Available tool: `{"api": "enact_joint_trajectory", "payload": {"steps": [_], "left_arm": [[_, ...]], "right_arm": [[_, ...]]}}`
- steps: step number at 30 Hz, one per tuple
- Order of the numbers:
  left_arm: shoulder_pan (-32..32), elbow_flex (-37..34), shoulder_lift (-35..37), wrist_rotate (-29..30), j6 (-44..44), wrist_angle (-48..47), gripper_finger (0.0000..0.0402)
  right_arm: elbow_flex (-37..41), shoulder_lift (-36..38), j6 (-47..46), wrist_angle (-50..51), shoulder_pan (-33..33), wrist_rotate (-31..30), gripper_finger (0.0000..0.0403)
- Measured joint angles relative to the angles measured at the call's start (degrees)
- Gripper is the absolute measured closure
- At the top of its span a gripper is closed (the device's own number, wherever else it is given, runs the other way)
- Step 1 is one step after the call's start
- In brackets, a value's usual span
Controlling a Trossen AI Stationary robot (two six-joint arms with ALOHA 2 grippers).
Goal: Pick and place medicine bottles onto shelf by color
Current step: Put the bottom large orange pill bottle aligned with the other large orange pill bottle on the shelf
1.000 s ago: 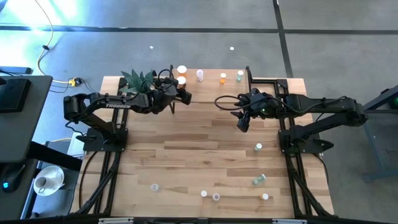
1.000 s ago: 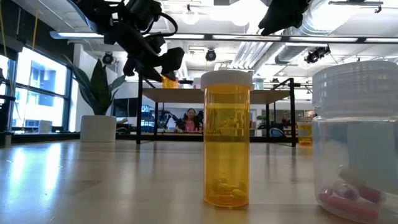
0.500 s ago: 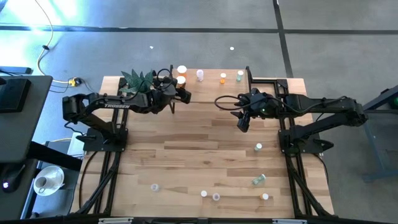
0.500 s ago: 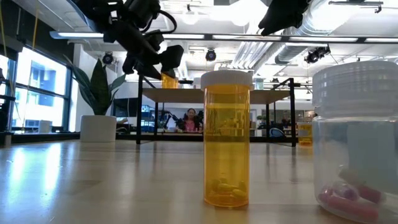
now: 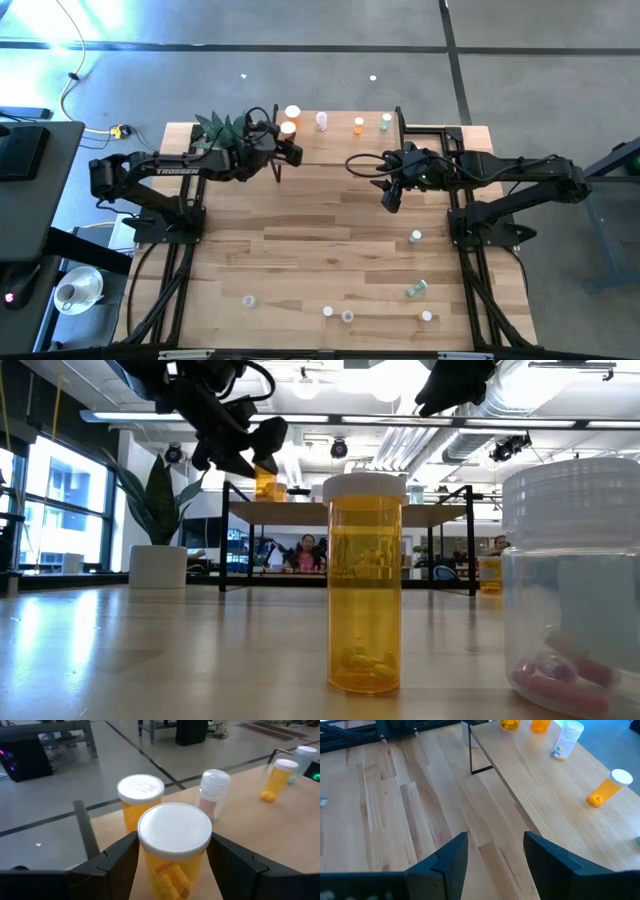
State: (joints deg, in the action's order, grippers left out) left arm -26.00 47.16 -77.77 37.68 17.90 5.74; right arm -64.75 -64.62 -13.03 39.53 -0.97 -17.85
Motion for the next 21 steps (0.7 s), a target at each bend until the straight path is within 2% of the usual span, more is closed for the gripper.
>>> {"api": "enact_joint_trajectory", "payload": {"steps": [10,21], "left_arm": [[0.02,0.0,-4.58,0.08,1.51,0.86,0.0183],[-0.31,0.0,-4.78,-0.97,0.14,0.9,0.0183]], "right_arm": [[0.0,0.0,0.0,0.0,0.0,0.03,0.0219],[0.0,0.0,0.02,0.02,0.0,0.04,0.0219]]}}
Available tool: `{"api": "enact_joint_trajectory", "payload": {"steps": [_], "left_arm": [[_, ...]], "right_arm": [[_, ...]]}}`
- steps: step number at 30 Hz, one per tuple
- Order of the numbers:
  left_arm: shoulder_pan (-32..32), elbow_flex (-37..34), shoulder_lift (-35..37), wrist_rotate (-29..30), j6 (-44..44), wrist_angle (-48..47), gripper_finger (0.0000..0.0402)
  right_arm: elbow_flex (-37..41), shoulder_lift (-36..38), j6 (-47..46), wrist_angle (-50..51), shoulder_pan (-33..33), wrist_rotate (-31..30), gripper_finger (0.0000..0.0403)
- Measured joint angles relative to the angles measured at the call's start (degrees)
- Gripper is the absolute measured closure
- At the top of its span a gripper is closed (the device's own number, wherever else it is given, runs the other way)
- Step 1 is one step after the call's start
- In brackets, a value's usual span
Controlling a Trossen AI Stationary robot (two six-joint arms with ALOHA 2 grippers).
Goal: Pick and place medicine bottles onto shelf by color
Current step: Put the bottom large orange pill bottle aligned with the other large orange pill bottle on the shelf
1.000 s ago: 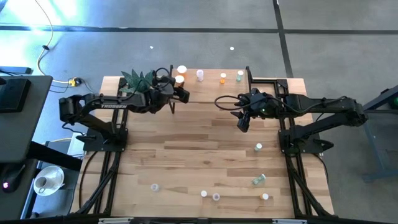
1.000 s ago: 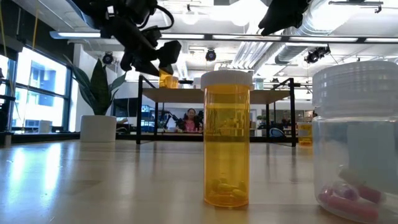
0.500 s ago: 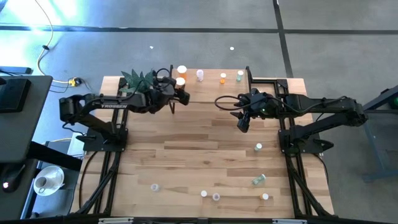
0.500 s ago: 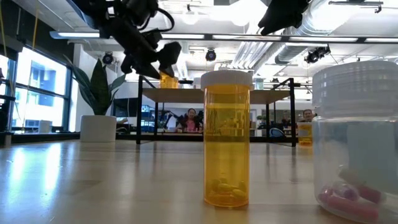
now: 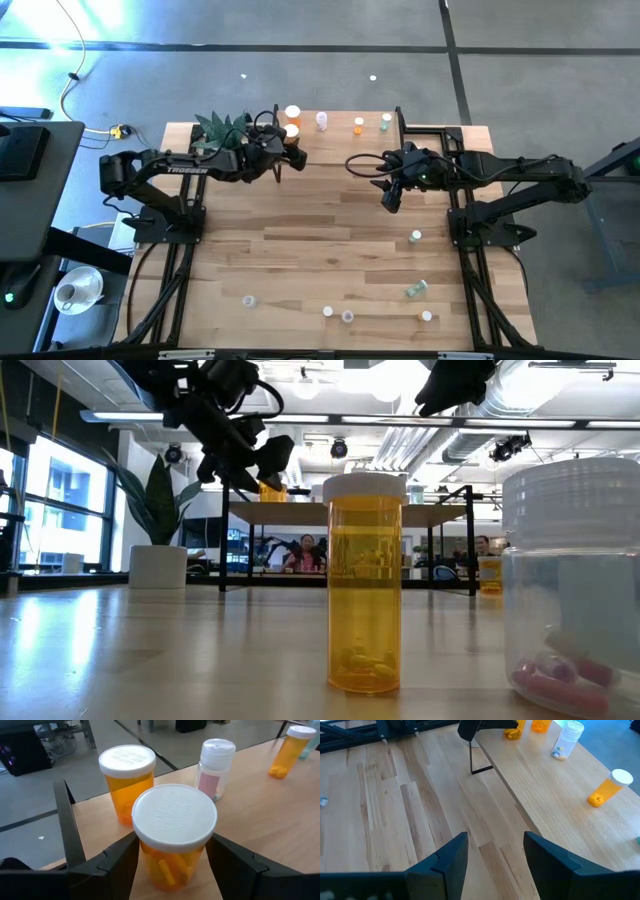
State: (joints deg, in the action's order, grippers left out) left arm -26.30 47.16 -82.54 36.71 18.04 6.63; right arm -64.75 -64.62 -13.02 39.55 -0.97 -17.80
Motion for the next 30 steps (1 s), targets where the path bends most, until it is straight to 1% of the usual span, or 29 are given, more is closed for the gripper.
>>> {"api": "enact_joint_trajectory", "payload": {"steps": [4,8,15,21,26,30], "left_arm": [[0.0,0.0,0.0,-0.02,0.1,0.02,0.0183],[0.0,0.0,0.0,0.01,2.72,0.08,0.0183],[0.02,0.0,0.0,-0.02,-0.48,0.44,0.0183],[0.01,0.0,0.0,-0.03,-0.22,0.46,0.0183],[0.02,0.0,0.0,-0.04,-0.11,0.48,0.0173],[0.02,0.0,0.02,-0.04,-0.06,0.48,0.0156]], "right_arm": [[0.0,0.0,0.0,0.0,0.0,0.0,0.0219],[0.0,0.0,0.0,0.0,0.02,0.02,0.0219],[0.0,0.0,0.0,0.0,0.0,0.02,0.0219],[0.0,0.0,0.0,0.0,0.0,0.02,0.0219],[0.0,0.0,0.0,0.01,0.0,0.02,0.0219],[0.0,0.0,0.0,0.02,0.02,0.02,0.0219]]}}
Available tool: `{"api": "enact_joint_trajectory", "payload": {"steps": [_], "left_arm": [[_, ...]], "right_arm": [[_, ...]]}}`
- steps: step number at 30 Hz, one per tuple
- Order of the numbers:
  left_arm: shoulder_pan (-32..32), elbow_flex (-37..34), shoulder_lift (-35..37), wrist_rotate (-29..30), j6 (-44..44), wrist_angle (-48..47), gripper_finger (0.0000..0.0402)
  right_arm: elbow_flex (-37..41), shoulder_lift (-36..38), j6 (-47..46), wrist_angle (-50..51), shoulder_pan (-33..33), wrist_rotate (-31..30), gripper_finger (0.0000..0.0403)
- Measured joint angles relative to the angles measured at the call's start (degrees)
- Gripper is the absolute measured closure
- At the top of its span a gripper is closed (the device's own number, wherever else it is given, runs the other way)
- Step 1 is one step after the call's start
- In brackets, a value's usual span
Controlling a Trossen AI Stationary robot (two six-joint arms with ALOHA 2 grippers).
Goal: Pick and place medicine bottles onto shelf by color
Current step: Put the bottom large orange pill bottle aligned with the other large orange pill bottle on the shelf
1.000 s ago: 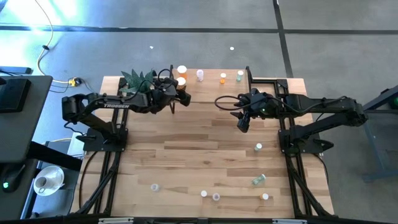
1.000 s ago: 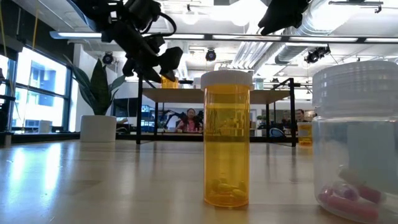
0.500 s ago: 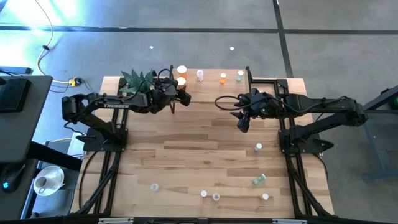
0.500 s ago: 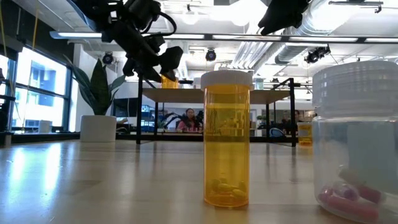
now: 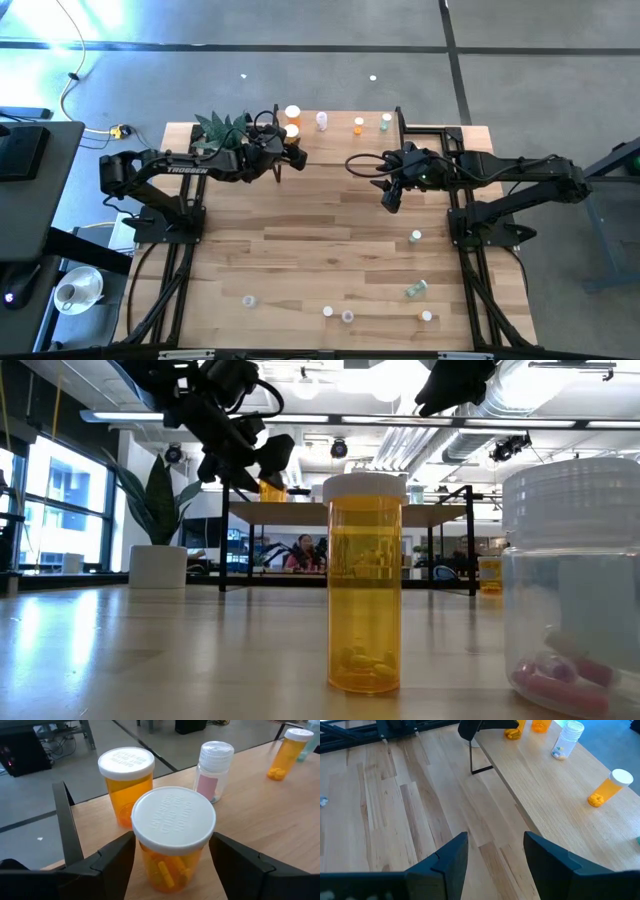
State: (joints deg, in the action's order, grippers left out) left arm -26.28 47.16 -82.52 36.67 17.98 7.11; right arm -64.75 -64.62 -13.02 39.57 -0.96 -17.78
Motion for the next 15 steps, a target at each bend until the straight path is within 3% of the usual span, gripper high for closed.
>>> {"api": "enact_joint_trajectory", "payload": {"steps": [6,15], "left_arm": [[0.0,0.0,0.0,0.0,2.29,0.0,0.0132],[0.0,2.39,0.02,-1.22,0.65,-0.02,0.0131]], "right_arm": [[-0.01,0.01,0.0,0.0,-0.01,0.0,0.0219],[-0.02,0.0,0.0,0.0,-0.02,0.0,0.0219]]}}
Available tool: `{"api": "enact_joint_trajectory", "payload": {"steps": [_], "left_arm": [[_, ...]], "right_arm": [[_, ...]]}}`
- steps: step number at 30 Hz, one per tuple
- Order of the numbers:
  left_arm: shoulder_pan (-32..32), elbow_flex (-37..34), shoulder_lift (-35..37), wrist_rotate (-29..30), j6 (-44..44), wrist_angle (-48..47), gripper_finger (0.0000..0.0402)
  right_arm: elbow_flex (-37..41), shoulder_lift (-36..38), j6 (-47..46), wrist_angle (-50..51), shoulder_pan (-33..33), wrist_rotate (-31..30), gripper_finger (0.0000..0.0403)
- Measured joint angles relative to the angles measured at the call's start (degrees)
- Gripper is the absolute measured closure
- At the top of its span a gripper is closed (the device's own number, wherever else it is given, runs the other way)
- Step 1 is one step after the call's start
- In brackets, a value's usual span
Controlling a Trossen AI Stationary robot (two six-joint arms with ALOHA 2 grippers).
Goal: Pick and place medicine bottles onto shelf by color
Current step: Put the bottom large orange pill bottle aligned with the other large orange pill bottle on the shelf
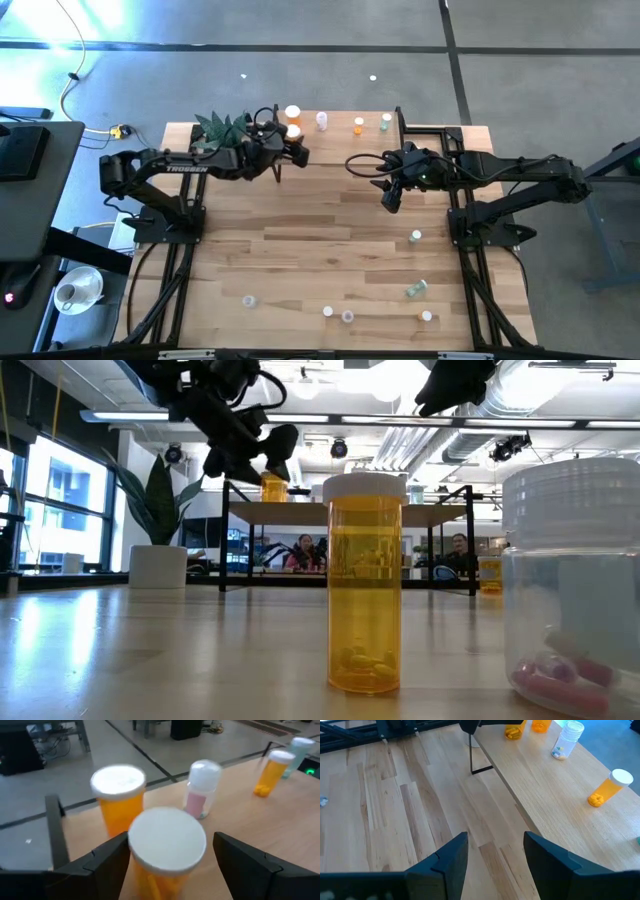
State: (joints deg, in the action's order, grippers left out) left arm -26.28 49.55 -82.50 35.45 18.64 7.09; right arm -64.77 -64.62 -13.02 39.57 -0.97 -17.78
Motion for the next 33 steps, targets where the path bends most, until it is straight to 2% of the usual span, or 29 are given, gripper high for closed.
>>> {"api": "enact_joint_trajectory", "payload": {"steps": [15,20,33], "left_arm": [[0.02,1.76,0.0,-0.02,-2.86,-0.06,0.0133],[0.02,2.58,0.62,1.85,-5.93,0.7,0.0133],[0.24,3.9,0.96,-0.28,-2.74,-5.32,0.0133]], "right_arm": [[0.0,0.0,-0.01,0.0,0.0,0.01,0.0219],[0.0,0.0,-0.02,0.0,0.02,0.01,0.0219],[0.0,0.02,-0.48,-0.02,0.01,0.26,0.0219]]}}
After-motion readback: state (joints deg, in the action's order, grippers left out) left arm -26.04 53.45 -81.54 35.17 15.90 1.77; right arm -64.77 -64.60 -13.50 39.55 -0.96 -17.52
